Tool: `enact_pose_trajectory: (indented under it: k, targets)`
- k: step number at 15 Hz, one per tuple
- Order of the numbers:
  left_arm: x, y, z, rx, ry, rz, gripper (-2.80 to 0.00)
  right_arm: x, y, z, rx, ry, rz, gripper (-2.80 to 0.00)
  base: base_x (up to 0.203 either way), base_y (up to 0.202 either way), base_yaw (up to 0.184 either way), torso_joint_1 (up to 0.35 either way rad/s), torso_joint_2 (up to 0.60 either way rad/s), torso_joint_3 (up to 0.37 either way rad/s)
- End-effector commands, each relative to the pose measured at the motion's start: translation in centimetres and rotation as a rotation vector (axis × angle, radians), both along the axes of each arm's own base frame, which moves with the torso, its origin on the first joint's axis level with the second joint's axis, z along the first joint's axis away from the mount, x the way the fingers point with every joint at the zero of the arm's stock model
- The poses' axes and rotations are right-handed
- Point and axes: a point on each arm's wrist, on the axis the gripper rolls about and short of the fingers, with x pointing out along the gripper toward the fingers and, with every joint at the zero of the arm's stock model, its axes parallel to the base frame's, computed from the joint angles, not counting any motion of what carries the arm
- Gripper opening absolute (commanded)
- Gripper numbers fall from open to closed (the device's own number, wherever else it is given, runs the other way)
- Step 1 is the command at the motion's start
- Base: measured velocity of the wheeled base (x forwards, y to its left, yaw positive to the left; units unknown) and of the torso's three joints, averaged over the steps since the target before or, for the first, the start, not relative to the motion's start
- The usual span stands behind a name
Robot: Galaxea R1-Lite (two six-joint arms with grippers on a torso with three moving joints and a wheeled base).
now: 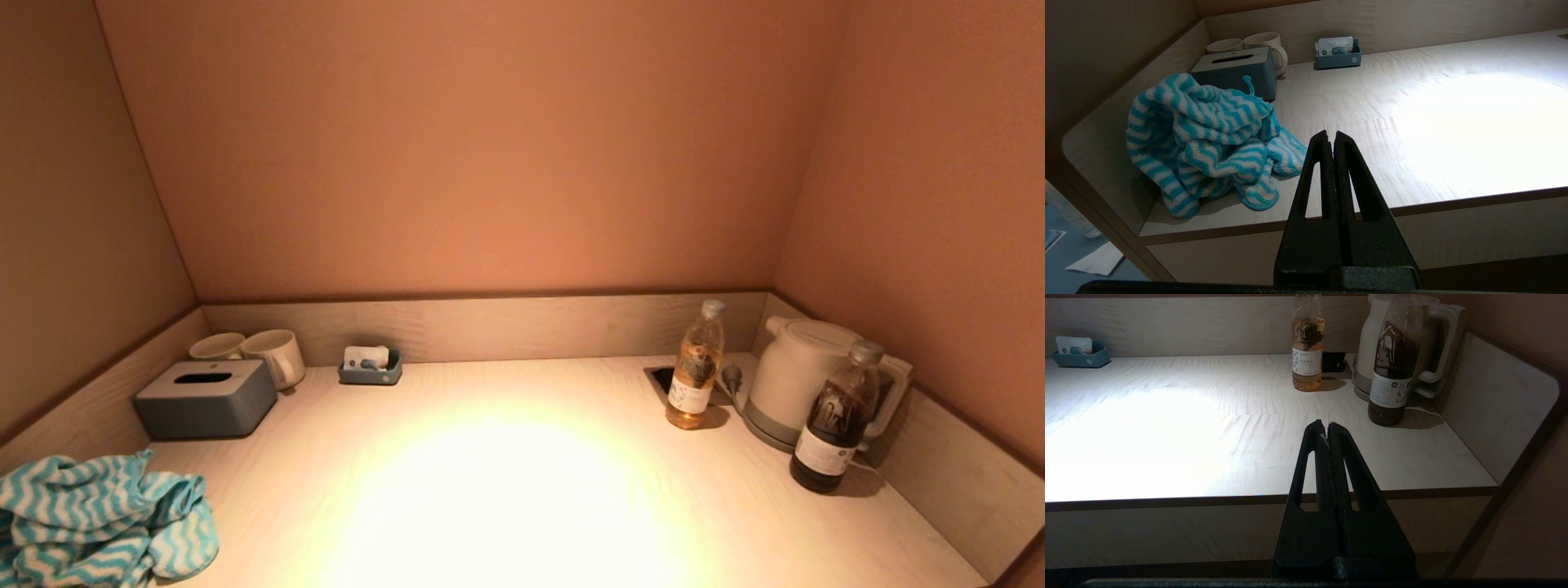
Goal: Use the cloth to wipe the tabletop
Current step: Pick up the tablecloth
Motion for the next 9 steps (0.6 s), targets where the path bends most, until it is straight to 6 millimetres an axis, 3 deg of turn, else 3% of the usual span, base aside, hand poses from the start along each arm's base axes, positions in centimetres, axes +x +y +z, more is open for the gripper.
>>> enact_pose_trajectory:
  k: [1,9]
  targets:
    - [-0.01,0.00,0.00,0.000,0.000,0.000,-2.80,0.02,0.00,-0.04,0.000,0.002,0.001,-2.80,0.000,0.000,0.000,0.000,0.00,0.000]
    - [0.01,0.01,-0.02,-0.007,0.000,0.005,-2.80,0.01,0.00,0.00,0.000,0.001,0.001,-2.80,0.000,0.000,0.000,0.000,0.00,0.000]
